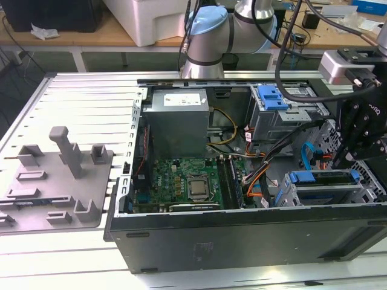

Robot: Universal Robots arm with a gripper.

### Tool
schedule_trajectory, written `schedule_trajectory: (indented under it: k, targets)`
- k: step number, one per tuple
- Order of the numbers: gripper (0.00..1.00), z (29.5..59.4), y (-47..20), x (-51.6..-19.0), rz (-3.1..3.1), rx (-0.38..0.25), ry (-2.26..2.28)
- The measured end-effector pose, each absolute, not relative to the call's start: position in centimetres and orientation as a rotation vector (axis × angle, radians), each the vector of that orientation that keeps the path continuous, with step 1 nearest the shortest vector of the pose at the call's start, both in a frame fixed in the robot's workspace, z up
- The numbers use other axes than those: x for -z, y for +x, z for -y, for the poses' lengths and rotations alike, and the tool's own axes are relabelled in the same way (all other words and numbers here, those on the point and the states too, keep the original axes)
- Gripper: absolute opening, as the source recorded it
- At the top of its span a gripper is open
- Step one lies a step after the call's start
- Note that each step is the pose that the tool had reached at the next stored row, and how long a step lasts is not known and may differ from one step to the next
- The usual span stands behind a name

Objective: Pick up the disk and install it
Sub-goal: 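Insert the first disk wire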

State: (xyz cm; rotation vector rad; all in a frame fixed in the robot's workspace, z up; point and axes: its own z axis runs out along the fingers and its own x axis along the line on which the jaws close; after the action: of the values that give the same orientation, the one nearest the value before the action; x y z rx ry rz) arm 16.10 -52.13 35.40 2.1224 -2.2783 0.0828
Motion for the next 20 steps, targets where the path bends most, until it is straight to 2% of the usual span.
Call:
schedule_trajectory:
  k: [20]
  targets:
    - [0.16, 52.13, 16.07, -35.24, 2.232, -0.084, 2.173]
